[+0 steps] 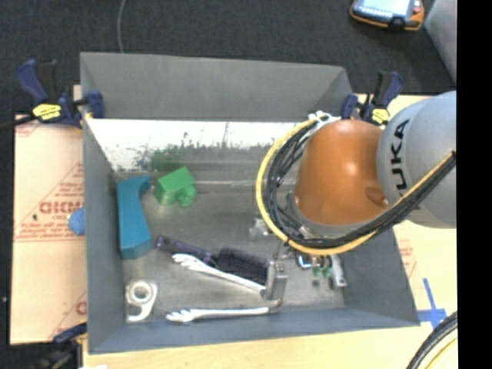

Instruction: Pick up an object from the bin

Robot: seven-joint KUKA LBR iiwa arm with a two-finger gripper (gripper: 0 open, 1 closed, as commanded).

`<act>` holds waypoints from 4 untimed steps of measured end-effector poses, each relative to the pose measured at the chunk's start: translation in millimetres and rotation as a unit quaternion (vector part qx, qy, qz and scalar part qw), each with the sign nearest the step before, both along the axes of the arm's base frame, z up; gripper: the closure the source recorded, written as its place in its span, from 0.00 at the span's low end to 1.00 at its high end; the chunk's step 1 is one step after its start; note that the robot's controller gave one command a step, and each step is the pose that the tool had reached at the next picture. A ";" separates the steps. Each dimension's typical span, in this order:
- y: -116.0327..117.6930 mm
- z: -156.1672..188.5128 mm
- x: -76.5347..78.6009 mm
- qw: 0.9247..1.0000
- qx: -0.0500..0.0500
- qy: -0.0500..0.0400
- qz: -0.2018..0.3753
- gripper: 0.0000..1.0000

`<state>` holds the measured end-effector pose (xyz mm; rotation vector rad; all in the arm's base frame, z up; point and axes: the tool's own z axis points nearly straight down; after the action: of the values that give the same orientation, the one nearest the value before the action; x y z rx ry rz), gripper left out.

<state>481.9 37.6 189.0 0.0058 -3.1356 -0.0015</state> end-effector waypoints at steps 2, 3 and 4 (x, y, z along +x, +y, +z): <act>33.4 -114.0 19.7 0.993 0.001 -0.006 -0.116 0.00; 42.0 -66.8 29.8 0.997 0.001 -0.012 -0.077 0.00; 84.5 -89.6 19.3 0.992 0.001 -0.005 -0.128 0.00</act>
Offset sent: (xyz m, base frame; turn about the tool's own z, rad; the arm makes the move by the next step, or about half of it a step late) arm 0.0181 0.0353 -0.1190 0.2399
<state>501.2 122.1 99.4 -0.3977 -3.1206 -0.0049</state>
